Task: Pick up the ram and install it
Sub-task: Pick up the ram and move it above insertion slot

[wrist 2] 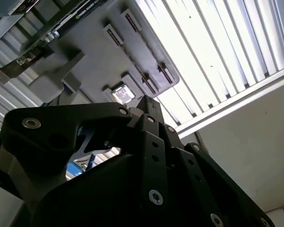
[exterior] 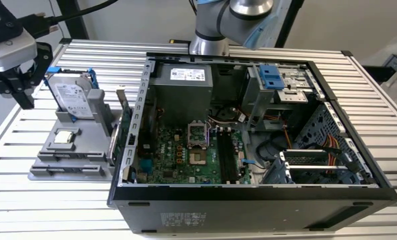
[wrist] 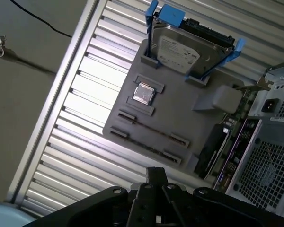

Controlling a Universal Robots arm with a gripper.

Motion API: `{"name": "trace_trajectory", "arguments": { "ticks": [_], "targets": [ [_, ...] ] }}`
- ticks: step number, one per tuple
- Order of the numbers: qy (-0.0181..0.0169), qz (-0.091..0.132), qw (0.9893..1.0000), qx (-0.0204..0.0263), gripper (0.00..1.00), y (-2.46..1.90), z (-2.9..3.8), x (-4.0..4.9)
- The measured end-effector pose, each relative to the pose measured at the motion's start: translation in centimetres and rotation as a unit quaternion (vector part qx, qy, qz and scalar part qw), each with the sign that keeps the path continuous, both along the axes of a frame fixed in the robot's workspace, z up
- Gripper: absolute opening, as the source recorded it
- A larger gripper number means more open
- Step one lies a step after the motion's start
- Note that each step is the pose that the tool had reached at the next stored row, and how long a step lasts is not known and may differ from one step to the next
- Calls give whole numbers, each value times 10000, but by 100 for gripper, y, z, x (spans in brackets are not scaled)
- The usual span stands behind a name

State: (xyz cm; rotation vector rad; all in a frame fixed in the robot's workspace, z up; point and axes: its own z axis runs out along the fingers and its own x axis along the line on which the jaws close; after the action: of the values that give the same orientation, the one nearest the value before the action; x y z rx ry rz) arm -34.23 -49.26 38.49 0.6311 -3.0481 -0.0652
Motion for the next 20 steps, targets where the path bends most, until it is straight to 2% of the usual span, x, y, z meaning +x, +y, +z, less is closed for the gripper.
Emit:
{"name": "trace_trajectory", "arguments": {
  "ticks": [10, 20],
  "targets": [
    [0, 398, 9992, 0, 0, 0, 0, 0],
    [-4, 416, 9991, -1, 0, 0, 0, 0]
  ]
}}
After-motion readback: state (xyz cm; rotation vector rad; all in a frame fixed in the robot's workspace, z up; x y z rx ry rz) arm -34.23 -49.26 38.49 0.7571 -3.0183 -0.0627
